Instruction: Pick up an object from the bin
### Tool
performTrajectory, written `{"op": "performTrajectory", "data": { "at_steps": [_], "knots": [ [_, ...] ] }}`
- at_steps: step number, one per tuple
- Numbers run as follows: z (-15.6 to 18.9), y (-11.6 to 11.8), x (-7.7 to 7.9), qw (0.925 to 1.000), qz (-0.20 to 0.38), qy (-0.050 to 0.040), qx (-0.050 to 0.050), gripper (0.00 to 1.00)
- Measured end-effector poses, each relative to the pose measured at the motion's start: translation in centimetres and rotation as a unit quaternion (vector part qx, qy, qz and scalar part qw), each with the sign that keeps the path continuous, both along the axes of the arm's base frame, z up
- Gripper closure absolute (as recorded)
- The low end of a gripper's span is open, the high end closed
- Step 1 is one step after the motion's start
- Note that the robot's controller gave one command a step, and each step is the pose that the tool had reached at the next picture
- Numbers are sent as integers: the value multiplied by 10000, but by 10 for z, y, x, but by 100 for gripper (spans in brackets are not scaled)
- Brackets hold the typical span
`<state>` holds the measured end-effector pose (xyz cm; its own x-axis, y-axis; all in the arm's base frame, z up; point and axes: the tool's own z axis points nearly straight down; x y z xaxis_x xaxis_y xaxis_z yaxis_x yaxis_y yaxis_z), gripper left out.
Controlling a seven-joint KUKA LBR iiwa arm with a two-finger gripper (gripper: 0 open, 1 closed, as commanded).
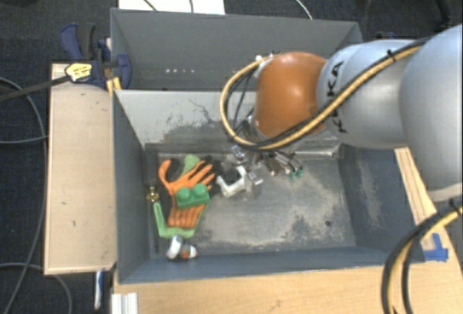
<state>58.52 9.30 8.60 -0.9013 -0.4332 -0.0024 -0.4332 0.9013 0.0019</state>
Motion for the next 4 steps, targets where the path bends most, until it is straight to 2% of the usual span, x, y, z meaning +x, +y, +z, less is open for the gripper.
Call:
{"op": "performTrajectory", "data": {
  "at_steps": [2, 4],
  "knots": [
    [32, 1, 3, 10000, -9, -51, 9, 100],
    [41, 1, 3, 10000, -16, -55, 11, 100]
  ]
}}
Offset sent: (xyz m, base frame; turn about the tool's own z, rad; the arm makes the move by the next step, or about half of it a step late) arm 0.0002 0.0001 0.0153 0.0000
